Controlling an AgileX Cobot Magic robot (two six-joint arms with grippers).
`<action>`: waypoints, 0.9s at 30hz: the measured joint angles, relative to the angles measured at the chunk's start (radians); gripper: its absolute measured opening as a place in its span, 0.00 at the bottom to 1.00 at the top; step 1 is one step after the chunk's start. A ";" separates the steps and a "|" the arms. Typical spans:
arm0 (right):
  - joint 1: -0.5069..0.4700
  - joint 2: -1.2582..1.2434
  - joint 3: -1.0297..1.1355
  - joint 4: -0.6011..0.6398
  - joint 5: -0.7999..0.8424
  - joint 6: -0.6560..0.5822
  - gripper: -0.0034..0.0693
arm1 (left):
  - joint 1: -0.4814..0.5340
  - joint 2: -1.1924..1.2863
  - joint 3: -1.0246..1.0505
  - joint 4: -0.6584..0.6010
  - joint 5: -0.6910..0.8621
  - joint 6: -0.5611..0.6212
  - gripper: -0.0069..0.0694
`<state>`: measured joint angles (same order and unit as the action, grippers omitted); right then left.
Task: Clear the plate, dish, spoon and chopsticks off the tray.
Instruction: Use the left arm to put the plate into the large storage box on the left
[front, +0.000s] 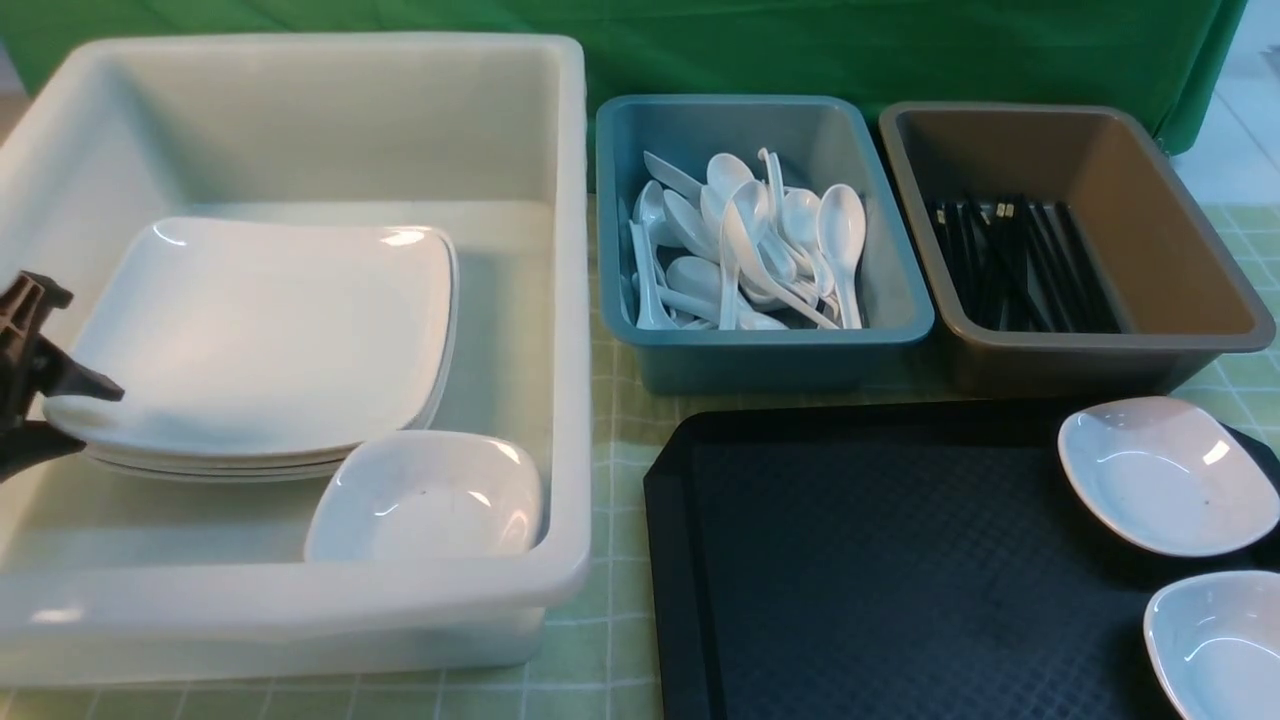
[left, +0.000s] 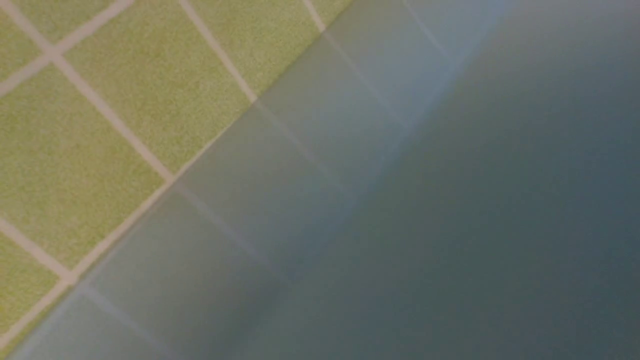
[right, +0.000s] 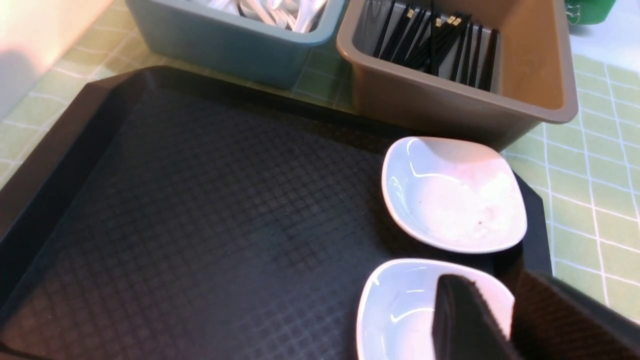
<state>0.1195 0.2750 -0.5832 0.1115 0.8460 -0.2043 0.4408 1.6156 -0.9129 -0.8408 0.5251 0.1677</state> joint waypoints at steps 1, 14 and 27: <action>0.000 0.000 0.000 0.000 0.000 0.000 0.27 | 0.000 -0.009 -0.006 0.013 0.019 0.004 0.59; 0.000 0.000 0.000 0.000 0.001 0.000 0.28 | -0.002 -0.125 -0.209 0.203 0.325 -0.010 0.64; 0.000 0.000 0.000 0.000 0.010 0.000 0.29 | -0.002 -0.087 -0.227 0.320 0.339 -0.061 0.58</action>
<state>0.1195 0.2750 -0.5832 0.1115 0.8561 -0.2043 0.4387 1.5283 -1.1400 -0.5204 0.8642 0.1070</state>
